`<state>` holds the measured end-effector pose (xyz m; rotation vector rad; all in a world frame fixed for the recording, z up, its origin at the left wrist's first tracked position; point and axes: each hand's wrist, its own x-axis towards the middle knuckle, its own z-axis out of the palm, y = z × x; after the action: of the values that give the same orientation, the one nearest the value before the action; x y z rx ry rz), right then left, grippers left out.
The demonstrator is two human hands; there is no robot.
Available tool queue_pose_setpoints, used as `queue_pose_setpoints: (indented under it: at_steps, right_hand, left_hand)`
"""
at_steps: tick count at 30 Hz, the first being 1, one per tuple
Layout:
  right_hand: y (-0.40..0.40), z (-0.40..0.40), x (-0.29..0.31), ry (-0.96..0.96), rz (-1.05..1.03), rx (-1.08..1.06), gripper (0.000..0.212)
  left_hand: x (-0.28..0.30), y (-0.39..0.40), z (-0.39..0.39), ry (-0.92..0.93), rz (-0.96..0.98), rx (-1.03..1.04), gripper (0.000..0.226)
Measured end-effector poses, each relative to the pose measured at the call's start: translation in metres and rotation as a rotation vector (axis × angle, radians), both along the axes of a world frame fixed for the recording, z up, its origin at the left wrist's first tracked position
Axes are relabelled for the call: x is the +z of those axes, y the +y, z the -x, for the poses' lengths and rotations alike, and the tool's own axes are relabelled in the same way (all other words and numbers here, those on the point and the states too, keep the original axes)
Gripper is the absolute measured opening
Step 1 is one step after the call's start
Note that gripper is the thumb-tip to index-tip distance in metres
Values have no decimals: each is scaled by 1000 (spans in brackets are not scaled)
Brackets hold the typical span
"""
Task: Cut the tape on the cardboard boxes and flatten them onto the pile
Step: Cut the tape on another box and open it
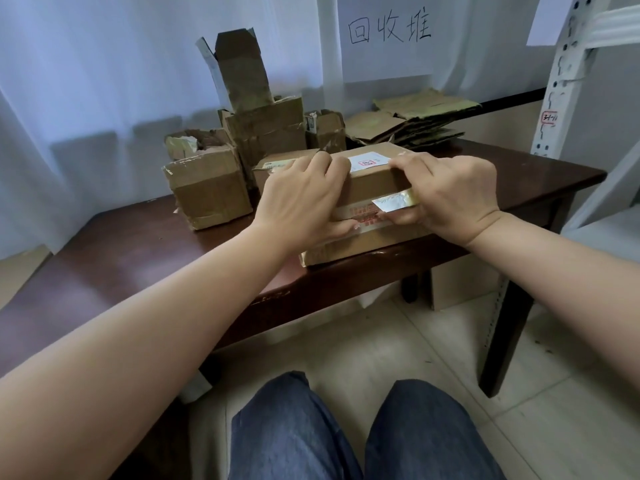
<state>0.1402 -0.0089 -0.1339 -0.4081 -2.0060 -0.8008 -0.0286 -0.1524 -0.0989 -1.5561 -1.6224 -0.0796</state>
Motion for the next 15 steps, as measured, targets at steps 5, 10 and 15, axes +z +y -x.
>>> queue_pose_setpoints:
  at_steps: [5, 10, 15]
  right_hand:
    - [-3, 5, 12, 34, 2, 63, 65]
    - [-2, 16, 26, 21, -111, 38, 73]
    - [3, 25, 37, -54, -262, 29, 35]
  left_hand:
    - [22, -2, 7, 15, 83, -17, 69]
    - [47, -3, 16, 15, 146, -3, 71]
    - [62, -4, 18, 292, 253, 102, 64]
